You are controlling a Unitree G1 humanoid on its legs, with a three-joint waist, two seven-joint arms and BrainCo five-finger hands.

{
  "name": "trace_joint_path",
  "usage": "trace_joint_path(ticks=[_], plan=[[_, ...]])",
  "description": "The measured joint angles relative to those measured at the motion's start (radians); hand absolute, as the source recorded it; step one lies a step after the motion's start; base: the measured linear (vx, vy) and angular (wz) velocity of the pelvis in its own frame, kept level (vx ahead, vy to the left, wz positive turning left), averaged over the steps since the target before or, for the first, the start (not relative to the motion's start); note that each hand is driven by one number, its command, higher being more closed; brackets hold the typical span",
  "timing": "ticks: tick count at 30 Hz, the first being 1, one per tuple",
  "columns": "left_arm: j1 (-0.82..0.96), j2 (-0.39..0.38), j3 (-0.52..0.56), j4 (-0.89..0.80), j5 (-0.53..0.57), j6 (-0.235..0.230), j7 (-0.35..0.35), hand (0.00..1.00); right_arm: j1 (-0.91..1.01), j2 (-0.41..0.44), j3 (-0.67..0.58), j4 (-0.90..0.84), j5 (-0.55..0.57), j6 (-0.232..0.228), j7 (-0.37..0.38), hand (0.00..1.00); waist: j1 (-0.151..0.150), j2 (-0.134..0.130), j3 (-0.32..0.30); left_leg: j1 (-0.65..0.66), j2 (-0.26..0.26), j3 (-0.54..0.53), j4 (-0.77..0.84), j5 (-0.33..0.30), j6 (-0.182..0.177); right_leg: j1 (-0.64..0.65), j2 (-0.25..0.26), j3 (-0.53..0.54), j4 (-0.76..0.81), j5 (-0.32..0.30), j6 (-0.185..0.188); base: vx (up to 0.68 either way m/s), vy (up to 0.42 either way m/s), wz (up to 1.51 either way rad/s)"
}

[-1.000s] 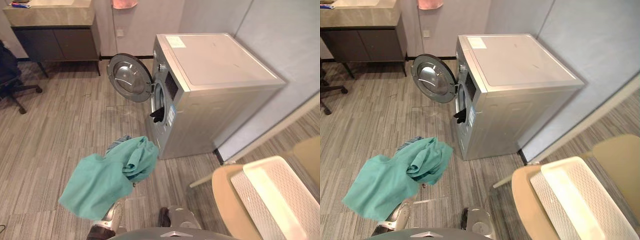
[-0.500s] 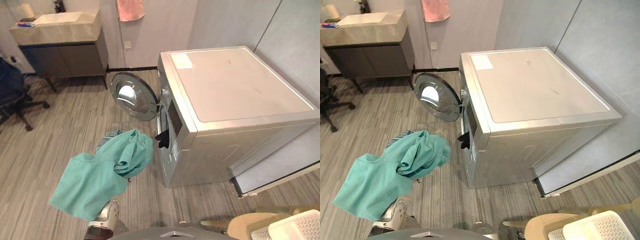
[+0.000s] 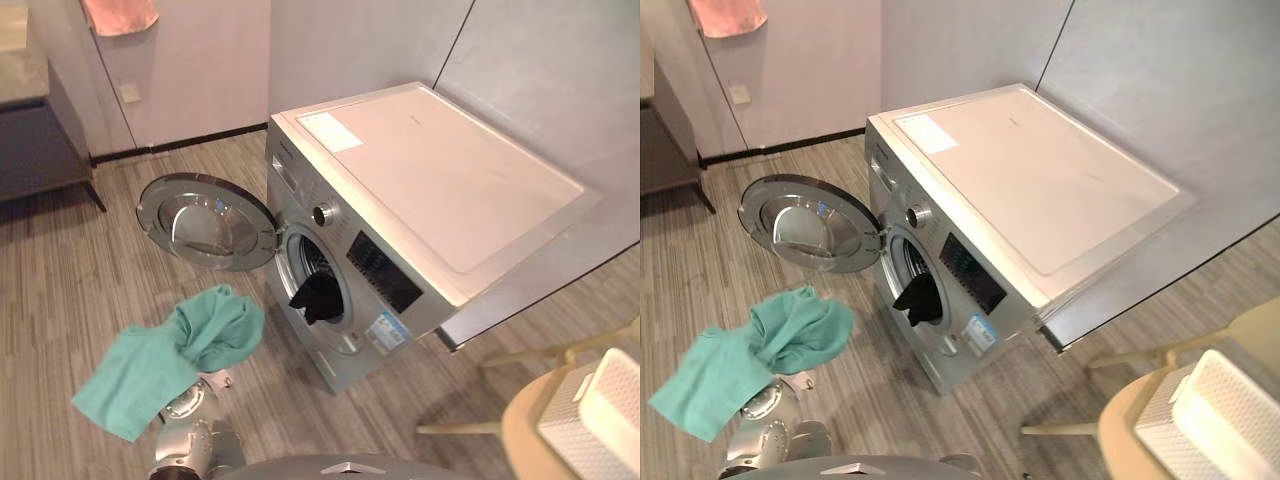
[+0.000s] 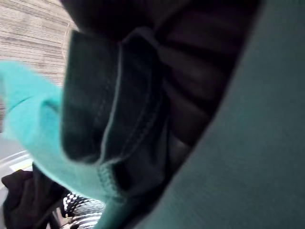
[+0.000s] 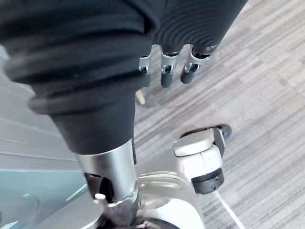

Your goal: Pick up the laundry basket with both hands and put the clothes into the washing machine.

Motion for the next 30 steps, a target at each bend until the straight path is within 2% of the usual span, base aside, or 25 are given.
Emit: trace_joint_path(ticks=[1, 2, 3, 5, 6, 8, 9, 10, 11, 12, 13, 15, 16, 17, 18, 19, 20, 21, 23, 24, 25, 26, 27, 28, 30], plan=[[0.010, 0.001, 0.003, 0.024, 0.000, 0.000, 0.002, 1.00, -0.004, -0.015, -0.005, -0.001, 0.012, -0.003, 0.002, 0.00, 0.003, 0.016, -0.006, 0.033, 0.017, 0.088, -0.016, -0.011, 0.022, -0.090, -0.008, 0.032, 0.072, 0.077, -0.077, 0.04, 0.372, -1.44], [0.016, 0.002, 0.004, 0.034, 0.000, 0.000, 0.003, 1.00, -0.008, -0.022, -0.004, -0.007, 0.027, -0.005, 0.008, 0.00, 0.004, 0.022, -0.005, 0.061, 0.028, 0.136, -0.040, -0.008, 0.029, -0.136, -0.013, 0.022, 0.104, 0.133, -0.131, 0.04, 0.454, -1.99], [0.038, 0.009, 0.016, 0.038, 0.000, 0.000, 0.004, 1.00, -0.013, -0.031, 0.010, -0.023, 0.040, -0.017, 0.019, 0.00, 0.003, 0.027, -0.009, 0.123, 0.038, 0.235, -0.112, 0.008, 0.049, -0.212, -0.043, -0.057, 0.150, 0.218, -0.204, 0.01, 0.370, -1.93], [0.047, 0.022, 0.061, 0.051, 0.000, -0.001, 0.004, 1.00, -0.011, -0.037, 0.020, -0.043, 0.066, -0.036, 0.041, 0.00, -0.023, 0.028, -0.009, 0.217, 0.046, 0.371, -0.220, 0.037, 0.068, -0.307, -0.093, -0.400, 0.296, 0.155, -0.232, 0.02, 0.311, -2.05], [0.048, 0.029, 0.090, 0.055, -0.003, -0.001, 0.006, 1.00, -0.012, -0.047, 0.044, -0.043, 0.067, -0.037, 0.041, 0.00, -0.024, 0.028, -0.009, 0.270, 0.043, 0.474, -0.280, 0.055, 0.076, -0.305, -0.089, -0.657, 0.314, 0.107, -0.253, 0.07, 0.179, -1.80], [0.036, 0.036, 0.114, 0.089, -0.014, -0.003, 0.006, 1.00, -0.022, -0.068, 0.086, -0.048, 0.065, -0.033, 0.040, 0.00, -0.023, 0.030, -0.009, 0.292, 0.032, 0.551, -0.319, 0.064, 0.079, -0.305, -0.058, -0.805, 0.300, 0.049, -0.237, 0.08, 0.120, -1.51], [0.018, 0.040, 0.131, 0.123, -0.025, 0.000, 0.007, 1.00, -0.030, -0.076, 0.111, -0.049, 0.059, -0.026, 0.040, 0.00, -0.025, 0.033, -0.010, 0.300, 0.027, 0.609, -0.342, 0.072, 0.082, -0.312, -0.022, -0.855, 0.263, 0.024, -0.218, 0.13, 0.144, -1.62], [-0.027, 0.033, 0.156, 0.186, -0.043, 0.015, 0.009, 1.00, -0.040, -0.088, 0.123, -0.076, 0.029, -0.008, 0.037, 0.00, -0.031, 0.044, -0.005, 0.314, 0.026, 0.667, -0.373, 0.082, 0.085, -0.292, 0.007, -0.914, 0.177, 0.040, -0.203, 0.13, 0.135, -1.34], [-0.037, 0.034, 0.160, 0.207, -0.043, 0.022, 0.011, 1.00, -0.029, -0.099, 0.136, -0.093, 0.024, -0.011, 0.043, 0.00, -0.038, 0.050, -0.001, 0.323, 0.019, 0.667, -0.389, 0.097, 0.094, -0.287, 0.010, -0.934, 0.164, 0.055, -0.219, 0.15, 0.064, -0.88], [-0.065, 0.019, 0.153, 0.231, -0.043, 0.030, 0.010, 1.00, -0.013, -0.103, 0.166, -0.120, 0.019, -0.006, 0.032, 0.00, -0.049, 0.062, 0.005, 0.350, 0.008, 0.663, -0.413, 0.128, 0.101, -0.253, 0.029, -0.935, 0.113, 0.065, -0.210, 0.13, -0.019, -0.25], [-0.076, -0.008, 0.152, 0.234, -0.043, 0.030, 0.010, 1.00, -0.014, -0.114, 0.180, -0.128, -0.002, 0.004, 0.025, 0.00, -0.056, 0.092, 0.012, 0.369, 0.022, 0.663, -0.400, 0.139, 0.103, -0.219, 0.061, -0.936, 0.062, 0.081, -0.198, 0.14, -0.057, -0.19], [-0.094, -0.021, 0.155, 0.236, -0.055, 0.029, 0.017, 1.00, -0.010, -0.139, 0.245, -0.148, -0.015, 0.008, 0.019, 0.00, -0.052, 0.095, 0.014, 0.347, 0.064, 0.664, -0.288, 0.139, 0.103, -0.203, 0.094, -0.912, 0.024, 0.090, -0.197, 0.10, -0.085, -0.47], [-0.100, -0.024, 0.159, 0.238, -0.071, 0.028, 0.029, 1.00, -0.024, -0.158, 0.298, -0.172, -0.022, 0.010, 0.011, 0.00, -0.039, 0.098, 0.021, 0.306, 0.120, 0.658, -0.141, 0.142, 0.108, -0.202, 0.118, -0.881, 0.011, 0.093, -0.202, 0.08, -0.079, -1.02], [-0.110, -0.031, 0.177, 0.243, -0.087, 0.028, 0.042, 1.00, -0.033, -0.177, 0.339, -0.210, -0.047, 0.018, 0.012, 0.00, -0.026, 0.098, 0.050, 0.261, 0.174, 0.619, 0.020, 0.171, 0.150, -0.190, 0.139, -0.844, 0.013, 0.089, -0.211, 0.05, -0.051, -0.97], [-0.121, -0.038, 0.193, 0.243, -0.093, 0.027, 0.048, 1.00, -0.034, -0.181, 0.352, -0.242, -0.056, 0.025, 0.011, 0.00, -0.029, 0.093, 0.072, 0.218, 0.200, 0.577, 0.117, 0.217, 0.180, -0.178, 0.148, -0.831, 0.014, 0.086, -0.215, 0.00, -0.005, -0.84], [-0.140, -0.039, 0.206, 0.244, -0.111, 0.024, 0.061, 1.00, -0.047, -0.185, 0.367, -0.283, -0.065, 0.033, 0.007, 0.00, -0.021, 0.080, 0.122, 0.148, 0.221, 0.508, 0.220, 0.164, 0.144, -0.174, 0.146, -0.798, 0.026, 0.081, -0.222, -0.05, 0.018, -0.90], [-0.170, -0.034, 0.218, 0.244, -0.128, 0.009, 0.081, 1.00, -0.052, -0.186, 0.374, -0.315, -0.083, 0.034, 0.006, 0.00, -0.007, 0.073, 0.158, 0.044, 0.229, 0.448, 0.260, 0.103, 0.136, -0.230, 0.140, -0.743, 0.054, 0.076, -0.230, -0.07, 0.037, -0.99], [-0.183, -0.031, 0.227, 0.244, -0.132, 0.002, 0.091, 1.00, -0.059, -0.187, 0.378, -0.319, -0.082, 0.031, 0.006, 0.00, -0.003, 0.064, 0.170, 0.003, 0.238, 0.438, 0.254, 0.097, 0.141, -0.264, 0.138, -0.720, 0.070, 0.075, -0.231, -0.04, 0.050, -1.14], [-0.280, -0.007, 0.251, 0.274, -0.165, -0.016, 0.135, 1.00, -0.094, -0.189, 0.413, -0.379, -0.071, 0.030, 0.000, 0.00, 0.000, 0.019, 0.270, -0.078, 0.296, 0.436, 0.121, 0.094, 0.147, -0.365, 0.125, -0.644, 0.157, 0.072, -0.235, -0.03, 0.099, -0.92], [-0.306, -0.006, 0.256, 0.287, -0.177, -0.017, 0.145, 1.00, -0.094, -0.190, 0.423, -0.400, -0.064, 0.029, -0.006, 0.00, 0.000, 0.007, 0.289, -0.080, 0.296, 0.440, 0.060, 0.104, 0.146, -0.391, 0.113, -0.631, 0.190, 0.068, -0.234, -0.06, 0.164, -0.68], [-0.361, -0.017, 0.257, 0.314, -0.198, -0.020, 0.173, 1.00, -0.076, -0.199, 0.431, -0.448, -0.027, 0.028, -0.022, 0.00, -0.004, 0.004, 0.309, -0.082, 0.294, 0.455, -0.069, 0.181, 0.146, -0.455, 0.097, -0.605, 0.257, 0.055, -0.217, -0.05, 0.170, -0.46], [-0.385, -0.029, 0.260, 0.324, -0.203, -0.025, 0.184, 1.00, -0.061, -0.211, 0.431, -0.482, -0.001, 0.024, -0.029, 0.00, -0.008, 0.014, 0.317, -0.082, 0.294, 0.455, -0.123, 0.266, 0.150, -0.486, 0.096, -0.588, 0.295, 0.039, -0.200, -0.05, 0.271, -0.42], [-0.452, -0.031, 0.266, 0.353, -0.221, -0.038, 0.206, 1.00, -0.051, -0.224, 0.433, -0.527, 0.044, 0.009, -0.030, 0.00, -0.029, 0.006, 0.339, -0.105, 0.278, 0.451, -0.133, 0.247, 0.038, -0.562, 0.069, -0.558, 0.376, 0.016, -0.177, -0.07, 0.287, 0.07], [-0.549, -0.011, 0.273, 0.382, -0.242, -0.044, 0.227, 1.00, -0.044, -0.213, 0.434, -0.577, 0.079, 0.004, -0.039, 0.00, -0.048, -0.031, 0.375, -0.167, 0.237, 0.458, -0.102, 0.234, 0.057, -0.638, 0.017, -0.532, 0.417, 0.013, -0.165, -0.13, 0.308, 0.19], [-0.691, 0.014, 0.306, 0.399, -0.286, -0.058, 0.250, 1.00, -0.020, -0.236, 0.440, -0.644, 0.137, -0.006, -0.040, 0.00, -0.047, -0.042, 0.412, -0.277, 0.239, 0.477, -0.048, 0.214, 0.087, -0.742, 0.011, -0.502, 0.413, 0.050, -0.153, -0.15, 0.241, 0.01]])
